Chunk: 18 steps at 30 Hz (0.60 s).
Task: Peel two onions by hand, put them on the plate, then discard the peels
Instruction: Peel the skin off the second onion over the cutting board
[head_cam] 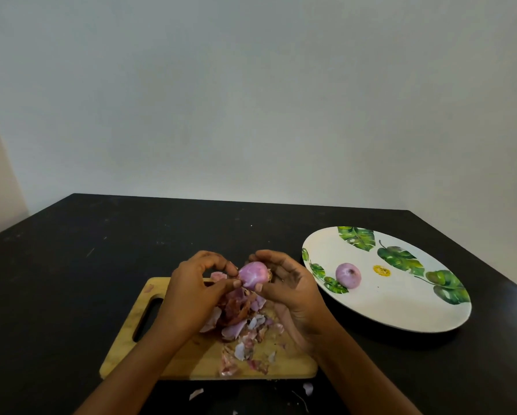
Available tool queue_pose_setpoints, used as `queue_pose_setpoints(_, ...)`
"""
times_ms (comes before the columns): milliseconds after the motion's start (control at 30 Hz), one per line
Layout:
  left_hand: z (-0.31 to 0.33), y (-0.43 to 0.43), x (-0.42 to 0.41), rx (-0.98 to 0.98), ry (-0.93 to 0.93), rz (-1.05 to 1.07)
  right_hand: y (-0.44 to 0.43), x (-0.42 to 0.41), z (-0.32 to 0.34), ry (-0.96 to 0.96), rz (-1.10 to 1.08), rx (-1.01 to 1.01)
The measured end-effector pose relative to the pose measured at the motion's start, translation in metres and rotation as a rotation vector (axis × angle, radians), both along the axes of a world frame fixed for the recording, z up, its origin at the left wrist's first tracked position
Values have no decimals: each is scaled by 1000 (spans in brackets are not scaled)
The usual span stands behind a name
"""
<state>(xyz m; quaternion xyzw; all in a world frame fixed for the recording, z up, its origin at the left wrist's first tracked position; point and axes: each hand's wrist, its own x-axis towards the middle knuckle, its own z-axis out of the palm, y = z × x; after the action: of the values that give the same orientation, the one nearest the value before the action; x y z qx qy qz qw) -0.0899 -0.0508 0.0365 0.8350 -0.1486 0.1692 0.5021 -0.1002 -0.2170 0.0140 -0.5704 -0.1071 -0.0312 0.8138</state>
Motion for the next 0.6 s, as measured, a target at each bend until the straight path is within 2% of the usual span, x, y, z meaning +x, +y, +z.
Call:
queue_pose_setpoints(133,2,1,0,-50,75,6,0,0,0,-53,-25,-107)
queue_pose_setpoints(267,-6,-4,-2,144,-170,169,2,-1,-1,-90,-110,-213)
queue_pose_setpoints(367,-14,-7,-3,272,-352,210,1,-3,-1,-96,-139,-249)
queue_pose_setpoints(600,-18,-9,-12,325,-438,278,5,-7,0,-102,-182,-234)
